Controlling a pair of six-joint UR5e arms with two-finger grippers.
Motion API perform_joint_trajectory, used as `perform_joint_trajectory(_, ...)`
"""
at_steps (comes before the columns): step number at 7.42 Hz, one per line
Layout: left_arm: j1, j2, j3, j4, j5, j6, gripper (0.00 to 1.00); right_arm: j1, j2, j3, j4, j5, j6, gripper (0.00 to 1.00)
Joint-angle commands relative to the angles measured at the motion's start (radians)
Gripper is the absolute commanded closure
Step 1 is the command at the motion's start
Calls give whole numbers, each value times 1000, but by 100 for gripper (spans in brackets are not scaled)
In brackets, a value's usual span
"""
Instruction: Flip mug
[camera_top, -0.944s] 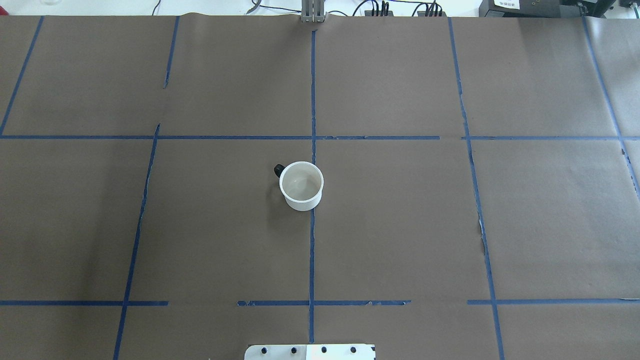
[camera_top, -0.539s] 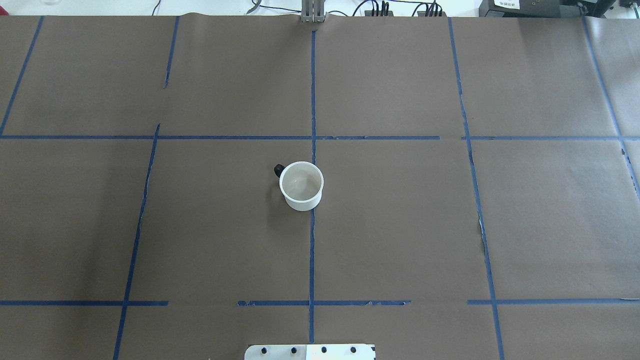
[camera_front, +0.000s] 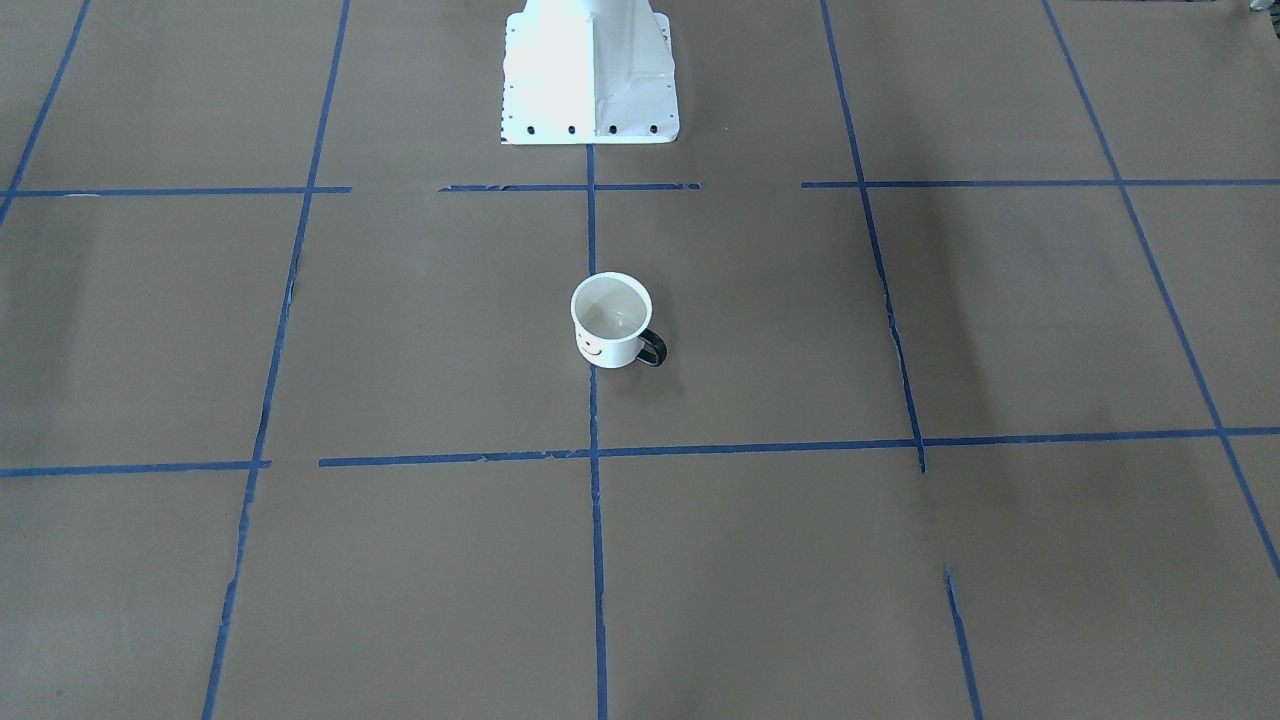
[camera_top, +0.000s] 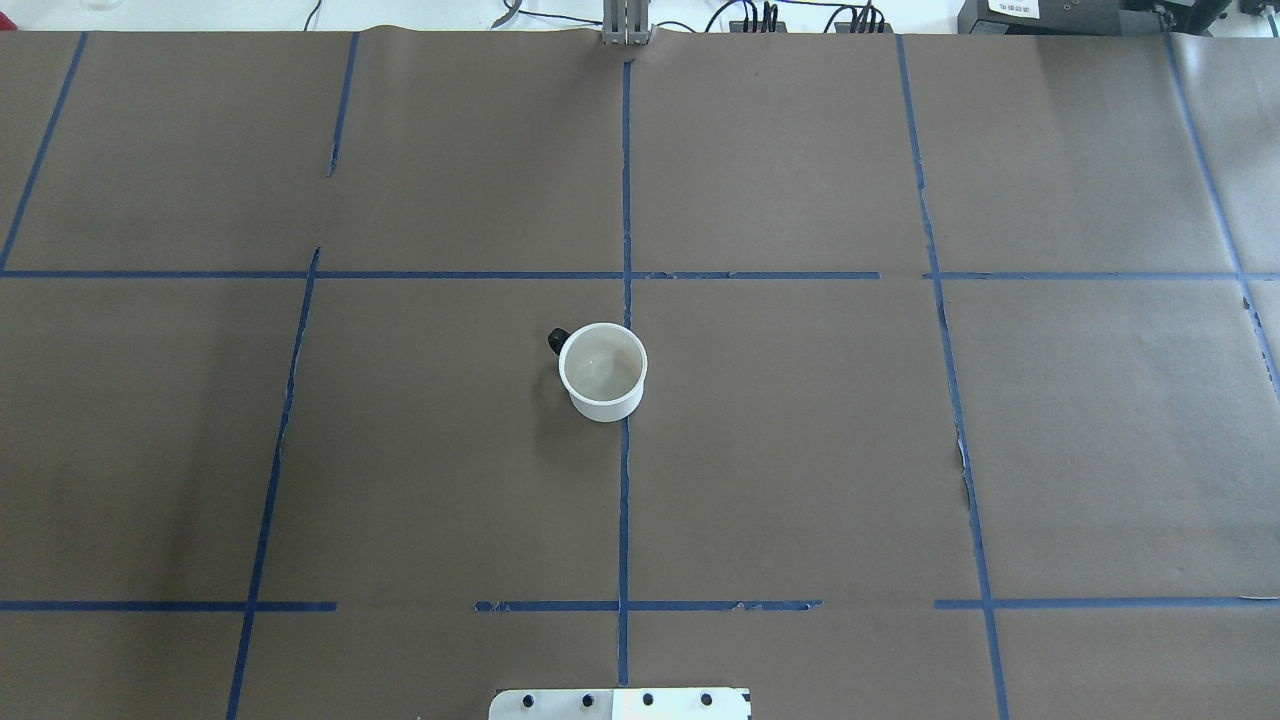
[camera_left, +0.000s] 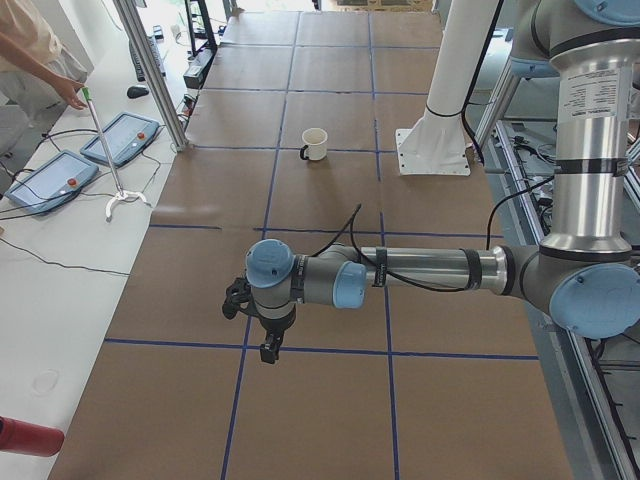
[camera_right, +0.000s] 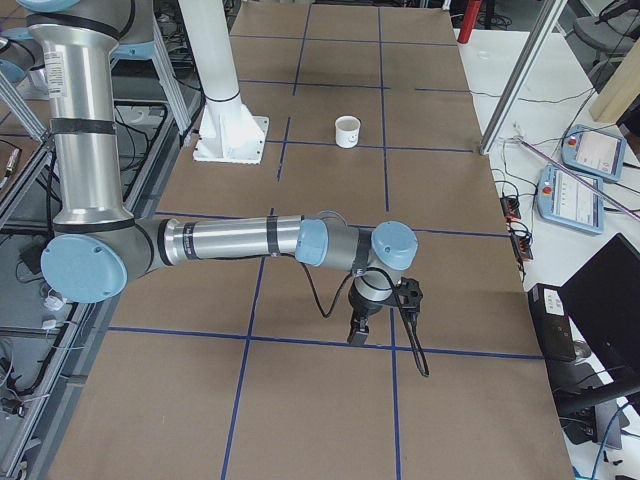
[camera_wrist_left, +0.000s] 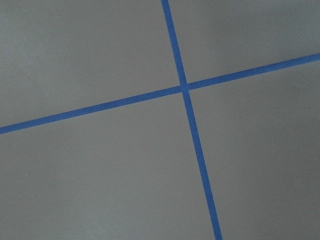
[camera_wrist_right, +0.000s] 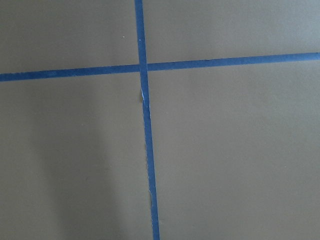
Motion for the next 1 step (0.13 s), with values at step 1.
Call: perform_joint_trajectory(1,0,2,2,0,-2,0,0,0,0,0,0,0,0,0)
